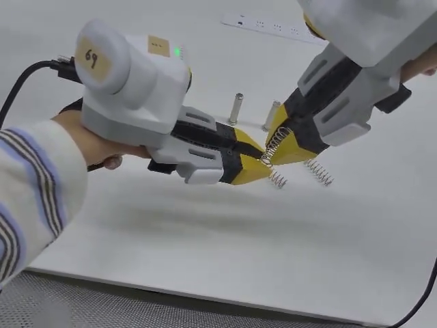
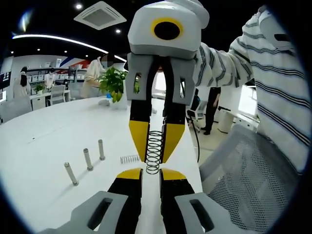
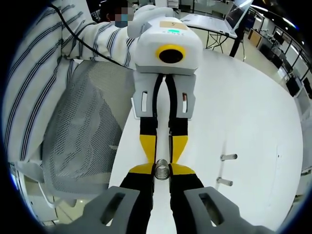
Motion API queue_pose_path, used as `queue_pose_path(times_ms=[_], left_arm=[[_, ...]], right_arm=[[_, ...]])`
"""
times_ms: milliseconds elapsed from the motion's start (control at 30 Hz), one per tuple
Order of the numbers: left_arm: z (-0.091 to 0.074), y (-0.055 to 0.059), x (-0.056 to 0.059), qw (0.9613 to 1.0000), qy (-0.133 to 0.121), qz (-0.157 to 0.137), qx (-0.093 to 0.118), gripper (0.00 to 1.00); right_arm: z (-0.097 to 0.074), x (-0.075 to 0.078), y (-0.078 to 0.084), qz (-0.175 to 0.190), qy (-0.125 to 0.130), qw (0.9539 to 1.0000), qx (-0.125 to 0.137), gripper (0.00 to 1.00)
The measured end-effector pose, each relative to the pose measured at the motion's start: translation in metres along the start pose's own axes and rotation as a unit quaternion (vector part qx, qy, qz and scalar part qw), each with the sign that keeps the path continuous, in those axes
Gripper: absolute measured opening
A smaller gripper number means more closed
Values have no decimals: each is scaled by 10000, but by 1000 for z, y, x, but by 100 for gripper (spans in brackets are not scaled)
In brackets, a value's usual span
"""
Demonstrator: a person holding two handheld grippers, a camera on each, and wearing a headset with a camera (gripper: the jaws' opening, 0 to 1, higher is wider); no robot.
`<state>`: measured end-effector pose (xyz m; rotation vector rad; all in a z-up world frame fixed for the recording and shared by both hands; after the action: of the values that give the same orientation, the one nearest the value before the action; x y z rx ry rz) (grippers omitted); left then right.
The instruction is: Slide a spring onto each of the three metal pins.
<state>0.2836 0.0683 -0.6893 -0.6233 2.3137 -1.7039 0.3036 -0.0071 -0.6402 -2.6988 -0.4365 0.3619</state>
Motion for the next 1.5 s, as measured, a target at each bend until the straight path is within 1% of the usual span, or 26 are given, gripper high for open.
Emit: queue_pose_path(times_ms=[100,167,300,367,400,467,533,567,633,733,800,833,867,900,967,1000,1067,1133,1233,1300,1333,1367,1400,1433,1500], left_arm=[[-2,1,-1,10000,-29,-21,-26,8],[-3,3,-2,9999,-52,-96,-104,9],[-7,5,-4,9998,-102,-94,-132,12],[-8,6,-5,9998,-161,-68,-123,18],[-9,6,-7,9996,-254,11,-94,22],[-11,7,-10,9993,-351,-8,-105,30],[-12,8,-13,9990,-428,28,-88,34],[-13,9,-14,9987,-506,-6,-99,37],[-16,12,-17,9984,-564,-28,-95,40],[-19,19,-21,9973,-696,-112,-212,42],[-21,21,-23,9967,-773,-123,-232,48],[-22,22,-24,9963,-808,-159,-258,51],[-23,23,-26,9954,-896,-168,-282,53],[-23,24,-29,9946,-982,-149,-293,53],[-24,26,-31,9941,-1013,-232,-307,54],[-25,27,-33,9934,-1081,-258,-301,55],[-25,28,-36,9921,-1180,-314,-290,62],[-26,30,-38,9912,-1230,-414,-265,67],[-27,34,-44,9883,-1438,-460,-233,70],[-29,36,-47,9861,-1595,-442,-116,75],[-29,37,-47,9855,-1620,-489,-81,79],[-29,39,-48,9846,-1624,-653,14,83],[-29,40,-48,9840,-1623,-733,16,85],[-30,42,-48,9838,-1626,-757,13,87],[-30,44,-49,9836,-1658,-707,-58,88]], right_arm=[[0,1,-1,2,30,10000,2,8],[0,2,-1,20,45,10000,3,8],[0,2,-2,21,27,10000,-11,8],[0,3,-3,7,30,10000,-15,8],[0,3,-3,9,30,10000,-15,8],[0,4,-3,4,29,10000,-28,8],[0,4,-3,4,37,10000,-48,8],[0,5,-3,-1,38,10000,-55,8],[0,5,-3,-11,44,10000,-79,8],[0,7,-1,-11,55,9999,-152,8],[-1,7,0,3,51,9999,-157,8],[-1,7,0,6,49,9999,-157,8],[-1,8,0,18,53,9999,-155,8],[-1,8,0,20,60,9999,-153,8],[-2,9,1,39,67,9999,-145,8],[-2,10,1,48,69,9999,-148,8],[-2,11,3,53,76,9998,-174,8],[-3,12,4,66,83,9998,-178,8],[-5,14,5,90,105,9997,-177,8],[-6,15,6,90,109,9997,-188,8],[-7,16,6,96,105,9997,-198,8],[-7,16,7,109,95,9997,-213,8],[-7,16,7,111,92,9997,-221,8],[-7,17,7,111,89,9996,-229,8],[-7,18,8,115,88,9996,-245,8]])
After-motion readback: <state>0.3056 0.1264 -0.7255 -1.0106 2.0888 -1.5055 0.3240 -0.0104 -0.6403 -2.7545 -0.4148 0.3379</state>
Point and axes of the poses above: the centre of the closed fingertips' face, and the gripper's own axes: z roughly forward along the fingers, x roughly to its right, y roughly out of its underside, the point moved 7 cm from there along -z, roughly backward along the fingers, and after that the axes turned 8 degrees about -y, right-handed, at the moved point
